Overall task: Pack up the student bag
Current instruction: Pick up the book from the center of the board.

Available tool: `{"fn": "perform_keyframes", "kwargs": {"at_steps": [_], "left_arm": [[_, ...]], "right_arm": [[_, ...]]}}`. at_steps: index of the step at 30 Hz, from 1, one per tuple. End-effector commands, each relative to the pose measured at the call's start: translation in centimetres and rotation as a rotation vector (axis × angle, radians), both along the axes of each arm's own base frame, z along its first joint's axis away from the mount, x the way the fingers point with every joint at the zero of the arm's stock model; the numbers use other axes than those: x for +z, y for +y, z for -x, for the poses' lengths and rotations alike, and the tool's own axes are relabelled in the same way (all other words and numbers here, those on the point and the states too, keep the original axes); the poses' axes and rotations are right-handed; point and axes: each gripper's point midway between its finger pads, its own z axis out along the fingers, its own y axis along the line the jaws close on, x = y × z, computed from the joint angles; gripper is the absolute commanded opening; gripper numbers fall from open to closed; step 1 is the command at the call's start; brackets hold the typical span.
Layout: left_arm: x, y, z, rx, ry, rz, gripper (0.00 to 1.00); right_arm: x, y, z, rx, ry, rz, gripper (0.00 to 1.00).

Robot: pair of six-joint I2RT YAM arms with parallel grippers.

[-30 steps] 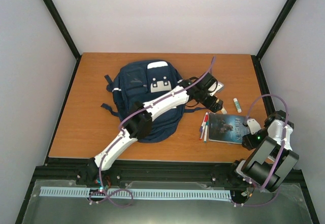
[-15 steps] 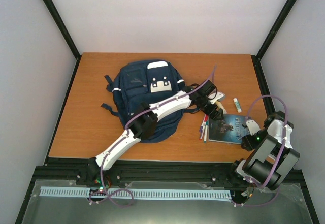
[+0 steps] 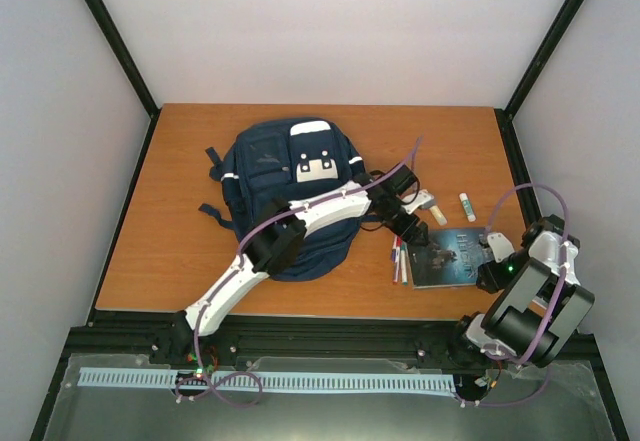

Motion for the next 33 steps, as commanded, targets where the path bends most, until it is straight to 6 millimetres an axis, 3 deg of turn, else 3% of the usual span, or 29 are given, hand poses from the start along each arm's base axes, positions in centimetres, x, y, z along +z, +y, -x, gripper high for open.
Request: {"fn": "perform_keyframes", "kwargs": {"at_steps": [1, 11, 17, 26, 33], "left_arm": [[2.8, 1.1, 1.3, -0.029, -0.028, 0.024, 0.8], [3.1, 3.3, 3.3, -0.049, -0.001, 0.008, 0.78], [3.1, 4.8, 3.1, -0.013, -0.047, -0.029, 0.77], [7.5, 6.4, 2.9, -0.014, -0.147, -0.028, 0.81], [7.0, 6.1, 1.7, 0.067, -0.143, -0.047, 0.84]], "right_arm": [[-1.7, 0.7, -0.6, 0.017, -0.013, -0.01, 0.61], [-1.5, 3.0, -2.5, 0.075, -0.015, -0.002, 0.61], [-1.3, 4.8, -4.2, 0.121, -0.011, 0.001, 0.61], [-1.1, 7.6, -6.8, 0.189, -0.019, -0.001, 0.61], [-0.6, 8.8, -8.6, 0.18, -0.018, -0.056, 0.61]]}}
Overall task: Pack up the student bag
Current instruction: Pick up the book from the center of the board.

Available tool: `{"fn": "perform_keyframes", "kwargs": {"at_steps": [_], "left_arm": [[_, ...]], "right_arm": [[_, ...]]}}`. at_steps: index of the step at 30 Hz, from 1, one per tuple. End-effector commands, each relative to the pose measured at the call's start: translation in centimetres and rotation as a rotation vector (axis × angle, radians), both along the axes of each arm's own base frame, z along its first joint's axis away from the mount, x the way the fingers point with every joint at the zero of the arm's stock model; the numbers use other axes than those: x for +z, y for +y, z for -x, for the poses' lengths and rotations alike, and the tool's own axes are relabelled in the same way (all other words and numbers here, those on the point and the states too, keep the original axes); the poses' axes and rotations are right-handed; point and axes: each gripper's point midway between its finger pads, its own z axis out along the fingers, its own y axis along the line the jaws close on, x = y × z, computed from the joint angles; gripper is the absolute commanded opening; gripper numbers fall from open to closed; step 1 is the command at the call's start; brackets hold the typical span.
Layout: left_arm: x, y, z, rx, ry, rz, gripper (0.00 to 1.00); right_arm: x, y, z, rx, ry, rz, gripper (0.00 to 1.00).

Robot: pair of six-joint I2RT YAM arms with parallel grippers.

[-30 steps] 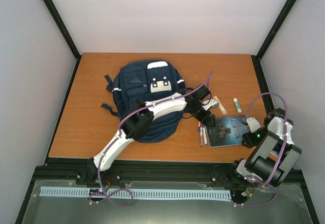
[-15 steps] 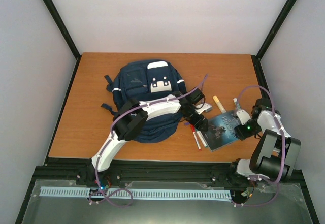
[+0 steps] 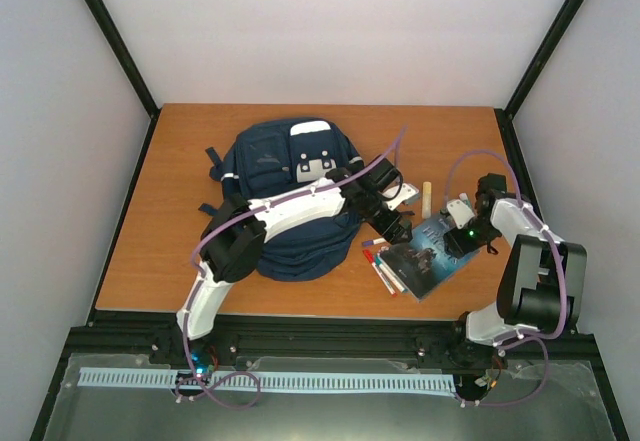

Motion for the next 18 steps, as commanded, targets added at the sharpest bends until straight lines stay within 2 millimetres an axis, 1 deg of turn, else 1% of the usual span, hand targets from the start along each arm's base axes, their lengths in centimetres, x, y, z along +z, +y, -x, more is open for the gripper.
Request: {"fn": "perform_keyframes", "kwargs": {"at_steps": [1, 6, 9, 13, 18], "left_arm": [[-0.6, -0.6, -1.1, 0.06, -0.002, -0.01, 0.84], [-1.9, -1.7, -2.0, 0.105, 0.029, -0.019, 0.84], [-2.4, -2.5, -2.1, 0.098, 0.049, -0.011, 0.83], [-3.1, -3.0, -1.6, 0.069, 0.089, -0.006, 0.81], [-4.3, -2.1, -1.1, 0.078, 0.108, -0.047, 0.8]], "right_arm": [[-0.4, 2.2, 0.3, -0.014, 0.052, -0.11, 0.6], [2.6, 1.3, 0.1, -0.051, -0.02, -0.095, 0.62], [3.7, -0.1, 0.5, -0.126, -0.019, -0.097, 0.66], [3.1, -1.5, 2.2, -0.197, 0.071, -0.16, 0.71], [1.3, -1.9, 4.4, -0.21, 0.164, -0.187, 0.74]]}}
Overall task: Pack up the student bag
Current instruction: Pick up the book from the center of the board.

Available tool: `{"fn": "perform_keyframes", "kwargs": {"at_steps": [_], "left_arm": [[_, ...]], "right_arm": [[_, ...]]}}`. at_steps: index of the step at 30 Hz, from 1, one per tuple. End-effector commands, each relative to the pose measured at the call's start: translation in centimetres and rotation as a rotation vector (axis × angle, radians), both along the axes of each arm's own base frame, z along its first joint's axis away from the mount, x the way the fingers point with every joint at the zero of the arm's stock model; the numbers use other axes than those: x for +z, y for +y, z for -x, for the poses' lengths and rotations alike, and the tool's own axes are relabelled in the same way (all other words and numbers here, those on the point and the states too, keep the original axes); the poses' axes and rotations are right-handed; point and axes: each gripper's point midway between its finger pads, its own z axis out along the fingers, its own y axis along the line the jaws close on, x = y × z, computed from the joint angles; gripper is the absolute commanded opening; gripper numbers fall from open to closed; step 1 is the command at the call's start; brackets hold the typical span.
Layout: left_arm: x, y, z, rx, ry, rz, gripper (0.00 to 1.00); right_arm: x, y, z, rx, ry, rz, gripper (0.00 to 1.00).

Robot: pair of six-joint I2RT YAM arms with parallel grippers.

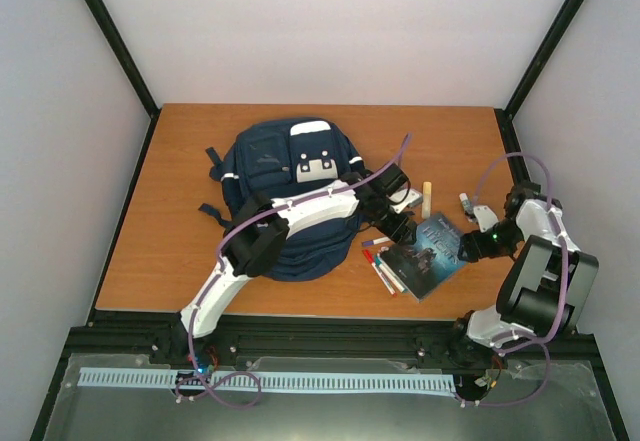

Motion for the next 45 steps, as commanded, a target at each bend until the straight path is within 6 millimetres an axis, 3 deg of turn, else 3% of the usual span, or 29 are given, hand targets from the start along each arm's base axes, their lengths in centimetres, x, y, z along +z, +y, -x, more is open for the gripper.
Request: {"fn": "perform_keyframes", "kwargs": {"at_steps": [1, 6, 16, 33, 45], "left_arm": [[0.3, 0.1, 0.7, -0.001, 0.031, 0.0, 0.8], [-0.5, 0.5, 1.8, -0.01, 0.056, 0.007, 0.79], [-1.1, -0.2, 3.6, -0.051, 0.088, 0.015, 0.77], [0.2, -3.1, 1.7, -0.049, 0.045, 0.06, 0.77], [1.5, -1.5, 1.9, 0.029, 0.056, 0.036, 0.79]], "right_arm": [[-1.4, 1.0, 2.5, 0.021, 0.098, -0.07, 0.74], [-2.6, 1.7, 2.8, 0.021, 0.127, -0.12, 0.71], [-4.4, 1.4, 0.6, -0.002, 0.116, -0.155, 0.62], [-4.0, 1.2, -4.3, -0.06, 0.037, -0.222, 0.57], [-3.6, 3.8, -8.0, -0.028, 0.002, -0.265, 0.56]]}}
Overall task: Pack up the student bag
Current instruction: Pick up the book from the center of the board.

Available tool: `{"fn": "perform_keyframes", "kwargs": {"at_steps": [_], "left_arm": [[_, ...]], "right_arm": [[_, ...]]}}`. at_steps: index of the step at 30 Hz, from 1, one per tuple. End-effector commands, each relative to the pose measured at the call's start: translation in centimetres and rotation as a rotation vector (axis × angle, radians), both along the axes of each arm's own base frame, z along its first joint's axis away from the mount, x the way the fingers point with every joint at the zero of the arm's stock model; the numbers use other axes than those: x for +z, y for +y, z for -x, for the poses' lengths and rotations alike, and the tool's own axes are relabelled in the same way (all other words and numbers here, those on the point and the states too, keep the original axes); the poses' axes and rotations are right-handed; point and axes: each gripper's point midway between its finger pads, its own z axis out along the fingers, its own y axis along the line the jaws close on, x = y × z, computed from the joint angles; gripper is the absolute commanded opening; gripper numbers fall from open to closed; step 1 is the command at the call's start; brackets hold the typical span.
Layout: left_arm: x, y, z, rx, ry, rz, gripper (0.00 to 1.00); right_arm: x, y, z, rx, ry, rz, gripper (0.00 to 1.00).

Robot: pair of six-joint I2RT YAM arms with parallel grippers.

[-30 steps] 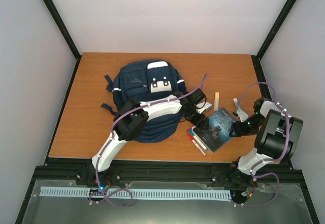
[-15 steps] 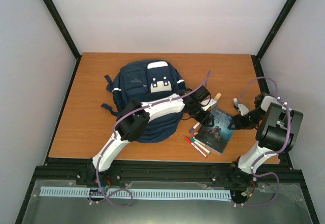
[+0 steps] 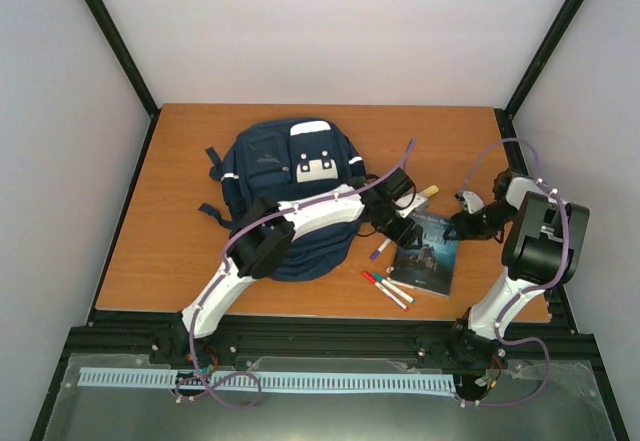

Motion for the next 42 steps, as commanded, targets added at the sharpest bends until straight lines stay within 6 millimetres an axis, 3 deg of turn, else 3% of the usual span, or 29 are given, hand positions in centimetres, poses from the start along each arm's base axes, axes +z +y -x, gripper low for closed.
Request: {"fn": "perform_keyframes", "kwargs": {"at_steps": [1, 7, 15, 22, 32, 42], "left_arm": [[2.4, 0.6, 0.8, 0.049, 0.019, 0.014, 0.79], [2.4, 2.3, 1.9, 0.157, 0.094, 0.003, 0.79], [2.0, 2.6, 2.3, 0.279, 0.177, 0.031, 0.78], [0.4, 1.4, 1.9, 0.346, 0.252, 0.061, 0.77], [-2.3, 1.4, 1.8, 0.438, 0.331, 0.018, 0.8], [-5.0, 0.1, 1.9, 0.433, 0.402, 0.014, 0.83]], "right_arm": [[0.0, 1.7, -3.0, 0.013, -0.072, -0.044, 0.56], [1.1, 1.5, -3.3, 0.021, -0.096, 0.004, 0.56], [2.2, 0.7, -1.0, 0.026, -0.085, 0.086, 0.57], [0.5, 0.9, 0.1, 0.036, -0.043, 0.08, 0.5], [-1.5, 1.2, 1.2, 0.044, 0.005, 0.068, 0.4], [-2.9, 2.0, 2.5, 0.061, 0.056, 0.024, 0.33]]}}
